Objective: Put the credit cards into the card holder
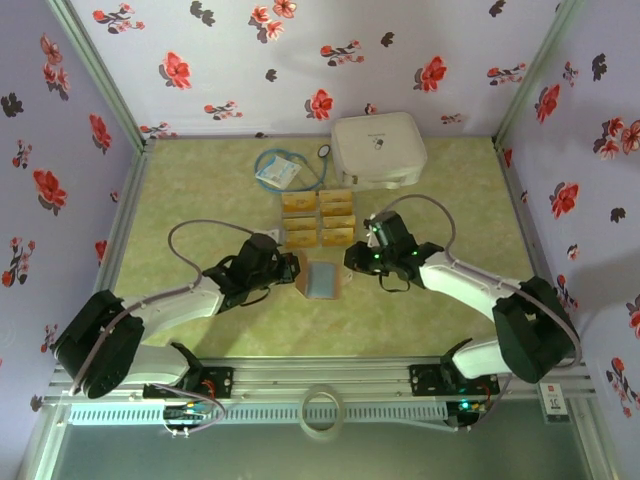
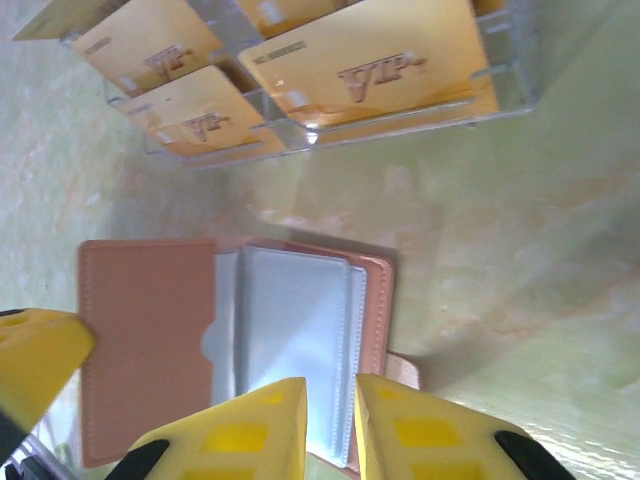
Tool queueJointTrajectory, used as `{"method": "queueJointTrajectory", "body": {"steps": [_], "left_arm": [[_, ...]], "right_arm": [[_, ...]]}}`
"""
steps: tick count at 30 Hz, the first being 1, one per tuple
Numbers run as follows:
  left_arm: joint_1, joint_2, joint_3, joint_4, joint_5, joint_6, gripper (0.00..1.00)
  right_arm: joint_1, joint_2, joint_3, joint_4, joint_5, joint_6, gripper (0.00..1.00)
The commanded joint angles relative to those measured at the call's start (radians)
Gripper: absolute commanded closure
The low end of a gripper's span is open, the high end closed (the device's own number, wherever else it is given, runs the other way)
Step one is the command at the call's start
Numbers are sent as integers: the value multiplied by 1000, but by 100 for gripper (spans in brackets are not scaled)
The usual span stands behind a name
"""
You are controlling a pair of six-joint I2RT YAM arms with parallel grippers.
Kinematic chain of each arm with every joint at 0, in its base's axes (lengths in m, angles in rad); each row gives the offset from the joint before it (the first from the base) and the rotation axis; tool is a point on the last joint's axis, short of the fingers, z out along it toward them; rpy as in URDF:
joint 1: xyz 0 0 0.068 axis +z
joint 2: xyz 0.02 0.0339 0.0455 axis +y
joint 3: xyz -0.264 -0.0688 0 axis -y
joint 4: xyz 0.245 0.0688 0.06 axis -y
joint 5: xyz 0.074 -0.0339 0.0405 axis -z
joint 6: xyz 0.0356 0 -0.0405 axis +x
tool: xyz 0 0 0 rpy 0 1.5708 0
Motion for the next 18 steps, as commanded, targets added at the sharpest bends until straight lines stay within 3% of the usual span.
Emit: {"method": "queueJointTrajectory", "body": {"steps": [1, 11, 18], "left_arm": [[-5, -30, -28, -26, -48, 21, 100], [-2, -35, -56, -61, -88, 48, 99], [9, -30, -71, -120, -143, 69, 61]], "right_arm": [[55, 56, 53, -19, 11, -11, 81], [148, 254, 117, 58, 25, 6, 85], [142, 285, 62, 91, 49, 13, 87]]}}
